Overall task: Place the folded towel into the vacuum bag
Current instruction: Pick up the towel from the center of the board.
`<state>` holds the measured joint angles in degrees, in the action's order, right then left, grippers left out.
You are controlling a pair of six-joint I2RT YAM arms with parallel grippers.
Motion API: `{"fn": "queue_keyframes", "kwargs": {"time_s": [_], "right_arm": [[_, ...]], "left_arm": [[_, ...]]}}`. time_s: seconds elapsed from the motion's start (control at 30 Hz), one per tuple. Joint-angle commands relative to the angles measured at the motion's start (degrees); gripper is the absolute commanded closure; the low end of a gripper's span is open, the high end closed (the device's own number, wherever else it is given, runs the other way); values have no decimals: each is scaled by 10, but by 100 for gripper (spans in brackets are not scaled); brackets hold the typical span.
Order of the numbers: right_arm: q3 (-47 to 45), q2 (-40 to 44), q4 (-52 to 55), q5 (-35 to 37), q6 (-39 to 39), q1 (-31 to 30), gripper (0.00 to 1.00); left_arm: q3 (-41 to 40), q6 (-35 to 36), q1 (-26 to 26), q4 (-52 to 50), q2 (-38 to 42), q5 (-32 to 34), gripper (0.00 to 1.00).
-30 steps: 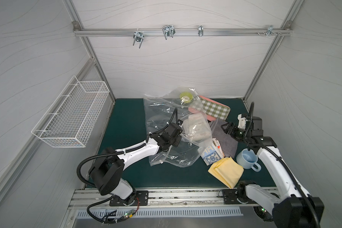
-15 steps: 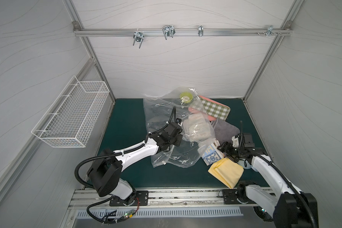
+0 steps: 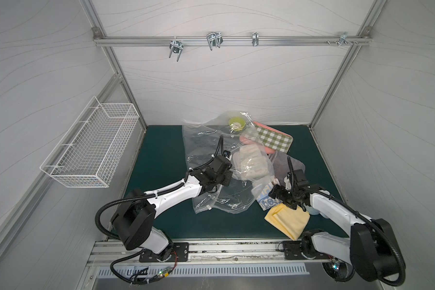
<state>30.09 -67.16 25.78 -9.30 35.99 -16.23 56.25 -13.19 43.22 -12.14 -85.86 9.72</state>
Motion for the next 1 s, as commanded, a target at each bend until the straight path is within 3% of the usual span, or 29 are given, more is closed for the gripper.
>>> {"fn": "queue_keyframes", "kwargs": {"time_s": [0.0, 0.37, 0.77, 0.97], "right_arm": [[15, -19, -6, 44, 0, -12, 12], [79, 42, 70, 148, -42, -30, 11], [52, -23, -6, 28, -70, -33, 12], [56, -77, -28, -5, -99, -71, 16]], "left_arm": [[16, -13, 0, 6, -14, -7, 100], [26, -18, -1, -9, -36, -9, 100], [32, -20, -1, -20, -44, -7, 100], [38, -23, 0, -24, -54, -12, 100]]}}
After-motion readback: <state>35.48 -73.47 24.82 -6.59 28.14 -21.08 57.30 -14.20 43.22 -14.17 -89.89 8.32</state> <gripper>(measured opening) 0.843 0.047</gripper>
